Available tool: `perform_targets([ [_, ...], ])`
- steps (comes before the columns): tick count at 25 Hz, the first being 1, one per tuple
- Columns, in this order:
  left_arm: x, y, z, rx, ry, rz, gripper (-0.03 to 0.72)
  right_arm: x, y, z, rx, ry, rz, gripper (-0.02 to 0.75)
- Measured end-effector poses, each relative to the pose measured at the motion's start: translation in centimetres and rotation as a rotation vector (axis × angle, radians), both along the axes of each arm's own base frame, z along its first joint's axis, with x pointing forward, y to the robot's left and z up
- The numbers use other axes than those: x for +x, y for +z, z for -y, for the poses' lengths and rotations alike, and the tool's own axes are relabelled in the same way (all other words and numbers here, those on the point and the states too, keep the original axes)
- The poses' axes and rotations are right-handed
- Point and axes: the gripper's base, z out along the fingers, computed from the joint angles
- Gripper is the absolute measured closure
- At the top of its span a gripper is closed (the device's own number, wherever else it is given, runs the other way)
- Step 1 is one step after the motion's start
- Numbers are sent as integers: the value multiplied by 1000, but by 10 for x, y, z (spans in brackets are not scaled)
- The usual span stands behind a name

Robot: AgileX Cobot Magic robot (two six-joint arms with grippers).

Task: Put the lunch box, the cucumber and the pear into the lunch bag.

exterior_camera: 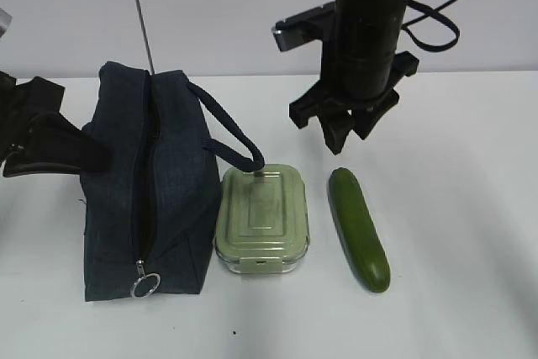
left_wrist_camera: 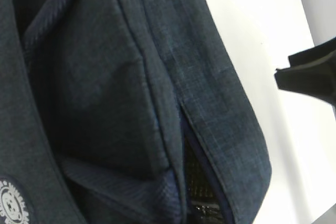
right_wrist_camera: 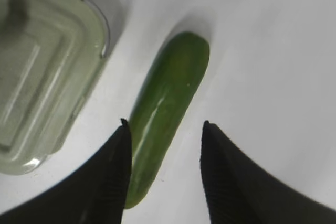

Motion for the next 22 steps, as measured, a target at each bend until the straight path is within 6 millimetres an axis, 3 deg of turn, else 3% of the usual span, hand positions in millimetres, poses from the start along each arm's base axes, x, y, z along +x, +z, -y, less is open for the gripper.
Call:
perform_targets([
  [5, 0, 0, 0, 0, 0, 0, 702, -9, -22, 5, -35, -2, -72, 356],
  [13, 0, 0, 0, 0, 0, 0, 702, -4, -66, 2, -80, -1, -167, 185],
  [22, 0, 0, 0, 0, -2, -1, 702, 0, -105, 1, -125, -5, -236, 164],
])
